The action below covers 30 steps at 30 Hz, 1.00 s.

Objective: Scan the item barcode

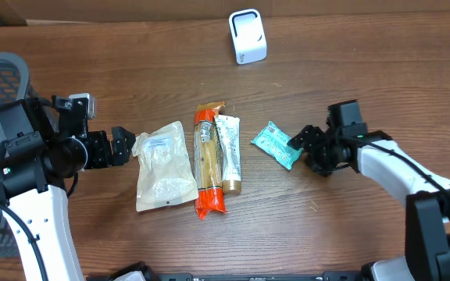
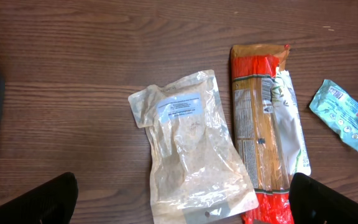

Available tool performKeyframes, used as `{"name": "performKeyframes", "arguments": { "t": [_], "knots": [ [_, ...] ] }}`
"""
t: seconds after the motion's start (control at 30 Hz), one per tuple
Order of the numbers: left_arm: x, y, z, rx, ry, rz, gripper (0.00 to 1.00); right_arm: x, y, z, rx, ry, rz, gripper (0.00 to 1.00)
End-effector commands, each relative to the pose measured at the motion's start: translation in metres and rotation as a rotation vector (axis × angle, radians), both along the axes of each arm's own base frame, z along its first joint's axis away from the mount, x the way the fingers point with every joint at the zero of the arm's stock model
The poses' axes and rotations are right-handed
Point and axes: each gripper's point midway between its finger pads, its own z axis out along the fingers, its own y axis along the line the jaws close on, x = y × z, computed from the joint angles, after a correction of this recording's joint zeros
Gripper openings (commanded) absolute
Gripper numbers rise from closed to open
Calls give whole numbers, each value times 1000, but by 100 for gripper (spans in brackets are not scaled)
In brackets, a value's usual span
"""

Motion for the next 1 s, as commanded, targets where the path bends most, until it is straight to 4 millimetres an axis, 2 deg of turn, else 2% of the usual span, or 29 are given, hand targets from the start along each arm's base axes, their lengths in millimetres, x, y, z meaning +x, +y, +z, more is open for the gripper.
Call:
{"name": "performKeyframes", "arguments": {
  "t": [0.0,0.07,0.1,0.17,0.23,0.33,0.4,0.47,0.57,0.73,0.83,0.9,0.97],
  "knots": [
    [1,-3,-1,2,-7,-32,99,-9,13,-22,10,65,-5,73],
    [1,-3,-1,2,-7,-32,99,-8,19,-31,12,70,4,72],
    [1,-3,-1,2,-7,-32,100,-8,20,-36,19,82,-6,67],
    [1,-3,-1,2,-7,-32,100,-7,22,-40,31,86,-3,53],
    [1,-3,-1,2,-7,-32,99,-7,21,-41,30,89,-5,34],
    [1,-3,-1,2,-7,-32,100,-6,21,-41,30,82,2,22],
    [1,-3,-1,2,-7,-32,99,-5,25,-38,43,62,32,9],
    [1,-3,-1,2,-7,-32,100,0,32,-30,72,14,113,5],
    [1,-3,-1,2,-7,-32,100,10,48,-2,144,-121,325,4],
    [1,-3,-1,2,-7,-32,100,17,45,49,175,-178,515,4],
    [1,-3,-1,2,-7,-32,100,19,41,89,149,-224,638,4],
    [1,-3,-1,2,-7,-32,100,17,42,124,127,-288,761,4],
    [1,-3,-1,2,-7,-32,100,12,45,147,117,-328,842,4]
  ]
}}
